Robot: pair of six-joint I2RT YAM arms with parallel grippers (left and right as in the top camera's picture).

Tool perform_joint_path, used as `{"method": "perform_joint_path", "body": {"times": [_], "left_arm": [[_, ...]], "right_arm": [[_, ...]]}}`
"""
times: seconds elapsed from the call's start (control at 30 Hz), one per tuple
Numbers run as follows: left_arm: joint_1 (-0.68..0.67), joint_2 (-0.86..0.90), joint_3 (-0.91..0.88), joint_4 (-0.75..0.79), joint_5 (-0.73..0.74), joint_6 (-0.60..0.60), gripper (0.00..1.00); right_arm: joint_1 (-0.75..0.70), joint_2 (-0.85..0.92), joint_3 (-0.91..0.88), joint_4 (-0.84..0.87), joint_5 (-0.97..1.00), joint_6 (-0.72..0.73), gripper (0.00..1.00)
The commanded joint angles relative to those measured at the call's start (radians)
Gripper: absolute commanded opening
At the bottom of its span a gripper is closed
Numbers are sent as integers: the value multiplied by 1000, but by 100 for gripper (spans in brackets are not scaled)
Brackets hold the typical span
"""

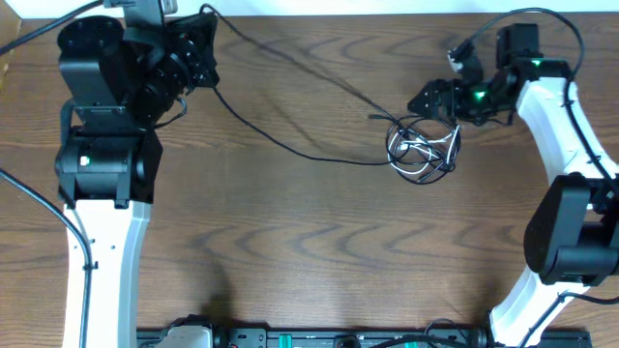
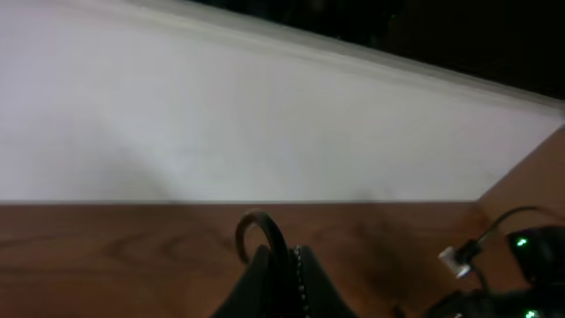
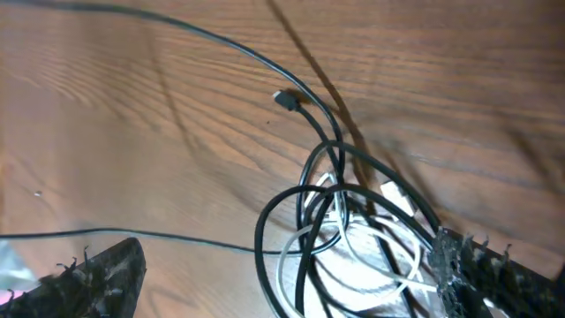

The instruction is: Untangle cables

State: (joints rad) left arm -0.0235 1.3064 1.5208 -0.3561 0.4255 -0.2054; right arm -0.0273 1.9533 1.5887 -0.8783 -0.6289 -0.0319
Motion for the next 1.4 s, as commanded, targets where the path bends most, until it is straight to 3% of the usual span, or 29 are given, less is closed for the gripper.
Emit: {"method": "perform_joint_path", "body": {"times": [0.0, 0.37, 0.7, 1.2, 1.37], "left_arm": [[-2, -32, 23, 80, 46, -24, 8], [-2, -160, 23, 512, 45, -123, 7], [-2, -170, 23, 465, 46, -169, 7], [-2, -159, 23, 470, 45, -193, 8], [-2, -159, 23, 470, 45, -193, 8]], "right_arm": [[-10, -29, 14, 6, 46, 8, 99], [6, -29, 14, 0, 39, -69, 99], [72, -29, 14, -56, -133, -471, 99], [238, 47, 14, -173, -77, -743, 99], [258, 110, 13, -198, -12, -755, 99]]}}
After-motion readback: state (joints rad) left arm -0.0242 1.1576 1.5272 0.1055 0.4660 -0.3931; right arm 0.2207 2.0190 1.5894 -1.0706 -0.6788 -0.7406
